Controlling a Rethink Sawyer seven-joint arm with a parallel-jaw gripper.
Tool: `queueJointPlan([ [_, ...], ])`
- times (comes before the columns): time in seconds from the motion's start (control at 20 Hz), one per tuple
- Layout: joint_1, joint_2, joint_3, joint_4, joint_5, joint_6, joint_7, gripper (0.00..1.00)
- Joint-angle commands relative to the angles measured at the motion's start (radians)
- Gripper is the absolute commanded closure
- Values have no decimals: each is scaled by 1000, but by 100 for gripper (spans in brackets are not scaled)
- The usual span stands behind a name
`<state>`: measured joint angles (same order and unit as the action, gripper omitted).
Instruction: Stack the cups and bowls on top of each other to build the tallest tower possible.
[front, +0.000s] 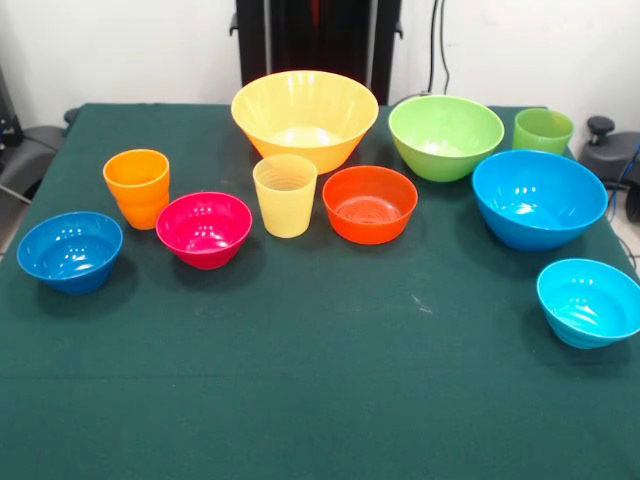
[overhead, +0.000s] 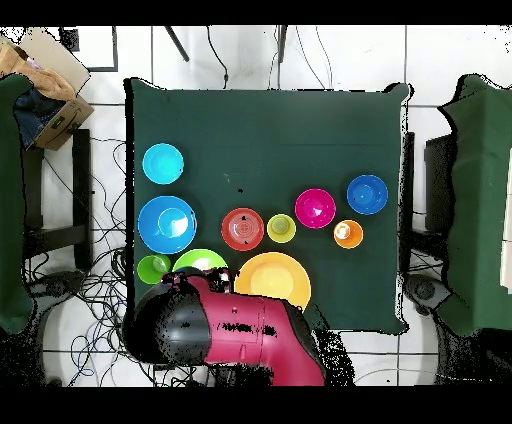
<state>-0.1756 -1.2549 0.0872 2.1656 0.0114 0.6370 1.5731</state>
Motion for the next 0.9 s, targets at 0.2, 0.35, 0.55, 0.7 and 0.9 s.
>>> queueJointPlan([
  [0.2,-20,213,101,0,-90,-83,-5,0],
  [0.35,-28,220,99,-4,-109,-78,-21,0],
  [0.55,-54,255,117,7,-124,-146,-29,0],
  [0.7,-69,317,130,-1,-149,-227,-13,0],
  [0.9,-82,377,138,-16,-182,-297,1,0],
])
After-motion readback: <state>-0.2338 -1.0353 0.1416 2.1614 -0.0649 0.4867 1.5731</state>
